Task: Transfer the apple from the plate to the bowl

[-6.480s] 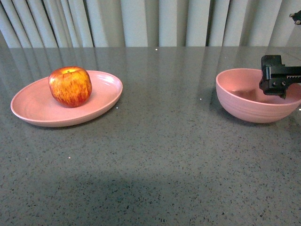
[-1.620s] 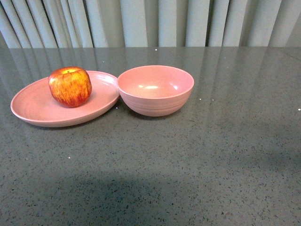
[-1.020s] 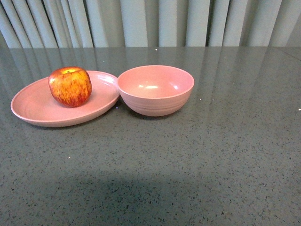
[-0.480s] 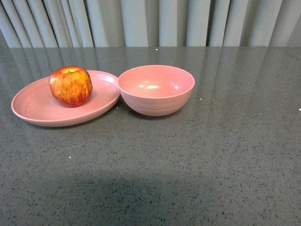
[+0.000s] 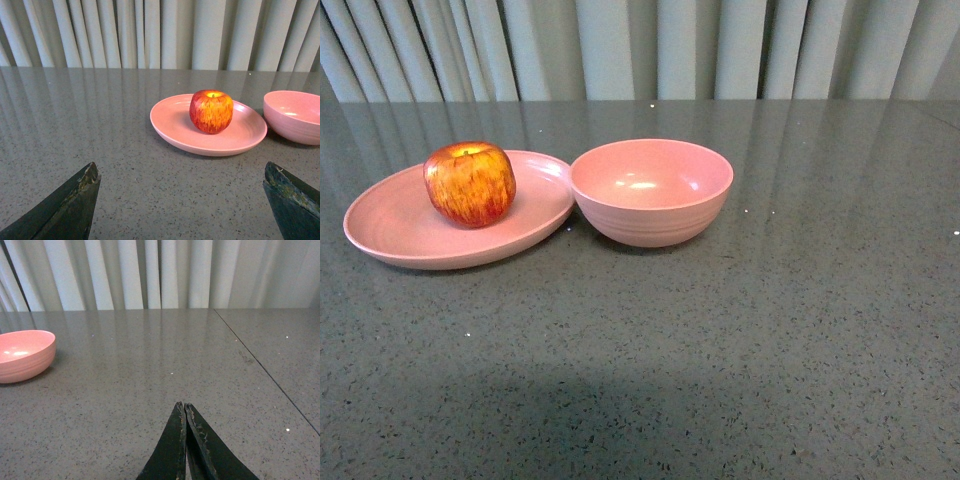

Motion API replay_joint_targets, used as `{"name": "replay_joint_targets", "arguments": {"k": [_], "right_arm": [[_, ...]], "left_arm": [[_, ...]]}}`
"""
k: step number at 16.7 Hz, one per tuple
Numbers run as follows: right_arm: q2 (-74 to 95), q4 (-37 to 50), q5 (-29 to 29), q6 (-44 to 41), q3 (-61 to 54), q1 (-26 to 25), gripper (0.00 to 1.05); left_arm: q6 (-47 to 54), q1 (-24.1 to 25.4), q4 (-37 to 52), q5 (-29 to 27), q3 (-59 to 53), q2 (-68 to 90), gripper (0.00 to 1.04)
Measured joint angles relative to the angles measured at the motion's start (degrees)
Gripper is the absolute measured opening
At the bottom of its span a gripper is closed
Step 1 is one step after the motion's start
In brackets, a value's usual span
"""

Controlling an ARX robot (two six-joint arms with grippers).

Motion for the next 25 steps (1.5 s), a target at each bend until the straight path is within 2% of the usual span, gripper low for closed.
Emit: {"name": "replay_joint_targets", "arguments": {"k": [4,5,13,14,25], "right_arm": [[0.0,0.0,0.0,0.0,0.0,0.0,0.02],[0.0,0.0,0.0,0.0,0.0,0.0,0.08],[0.0,0.0,0.0,0.0,0.0,0.0,1.00],[0.0,0.0,0.0,0.0,0.0,0.0,0.98],[0.0,0.0,0.0,0.0,0.0,0.0,0.98]], "left_arm": [[0.0,0.0,0.0,0.0,0.0,0.0,0.98],[0.0,0.0,0.0,0.0,0.0,0.0,0.98],[0.0,0.0,0.0,0.0,0.0,0.0,0.98],[0.0,0.0,0.0,0.0,0.0,0.0,0.98],[-0.1,-0.1,-0.7,-0.4,0.1,0.1,0.98]]}}
